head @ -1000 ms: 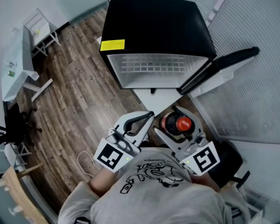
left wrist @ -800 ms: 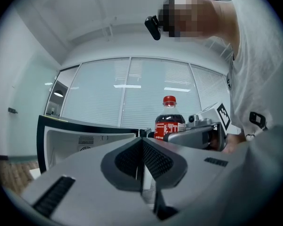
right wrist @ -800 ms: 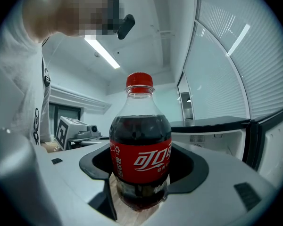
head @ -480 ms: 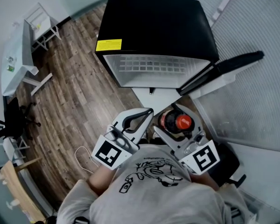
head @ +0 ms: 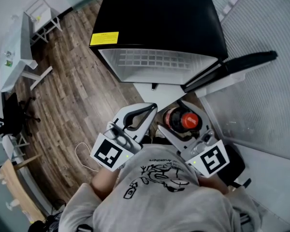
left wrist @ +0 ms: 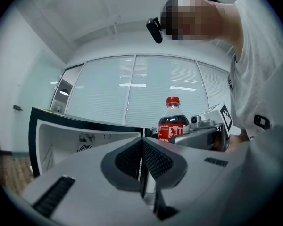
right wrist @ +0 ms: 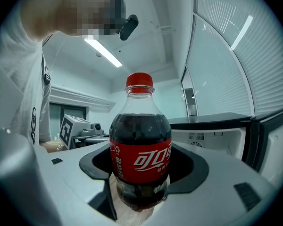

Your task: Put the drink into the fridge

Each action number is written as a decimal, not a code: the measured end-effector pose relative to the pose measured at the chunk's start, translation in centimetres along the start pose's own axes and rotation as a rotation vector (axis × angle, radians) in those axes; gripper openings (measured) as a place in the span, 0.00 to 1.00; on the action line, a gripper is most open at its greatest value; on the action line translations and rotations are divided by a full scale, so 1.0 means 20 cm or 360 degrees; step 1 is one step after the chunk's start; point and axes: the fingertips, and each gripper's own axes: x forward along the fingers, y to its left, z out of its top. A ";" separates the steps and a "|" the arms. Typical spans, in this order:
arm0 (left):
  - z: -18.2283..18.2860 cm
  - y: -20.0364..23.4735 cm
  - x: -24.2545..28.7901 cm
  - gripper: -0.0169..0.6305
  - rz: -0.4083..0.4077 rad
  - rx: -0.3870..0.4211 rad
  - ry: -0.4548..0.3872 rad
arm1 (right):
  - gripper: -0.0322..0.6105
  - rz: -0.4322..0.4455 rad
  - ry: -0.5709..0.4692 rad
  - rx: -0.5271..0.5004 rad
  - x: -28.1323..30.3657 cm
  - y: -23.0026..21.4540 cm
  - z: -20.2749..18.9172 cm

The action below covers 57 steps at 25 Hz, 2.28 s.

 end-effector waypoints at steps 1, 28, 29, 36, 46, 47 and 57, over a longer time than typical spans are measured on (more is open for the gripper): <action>-0.01 0.01 0.00 0.03 0.0003 -0.0002 0.0003 | 0.55 0.0003 0.0004 0.0004 0.00 -0.01 -0.01; -0.29 0.12 0.10 0.03 -0.0016 -0.0029 0.0083 | 0.55 -0.0094 0.0102 0.0018 0.05 -0.16 -0.30; -0.31 0.12 0.10 0.03 -0.0019 -0.0029 0.0087 | 0.55 -0.0103 0.0102 0.0018 0.06 -0.17 -0.31; -0.38 0.19 0.15 0.03 -0.0025 -0.0015 0.0083 | 0.55 -0.0144 0.0099 -0.0006 0.11 -0.25 -0.39; -0.48 0.30 0.25 0.03 -0.0038 0.0038 0.0085 | 0.55 -0.0222 0.0087 -0.0034 0.18 -0.42 -0.49; -0.48 0.32 0.27 0.03 -0.0039 0.0043 0.0084 | 0.55 -0.0230 0.0087 -0.0044 0.20 -0.45 -0.49; -0.58 0.53 0.39 0.03 0.0005 0.0046 0.0067 | 0.55 -0.0303 0.0040 -0.0070 0.40 -0.68 -0.55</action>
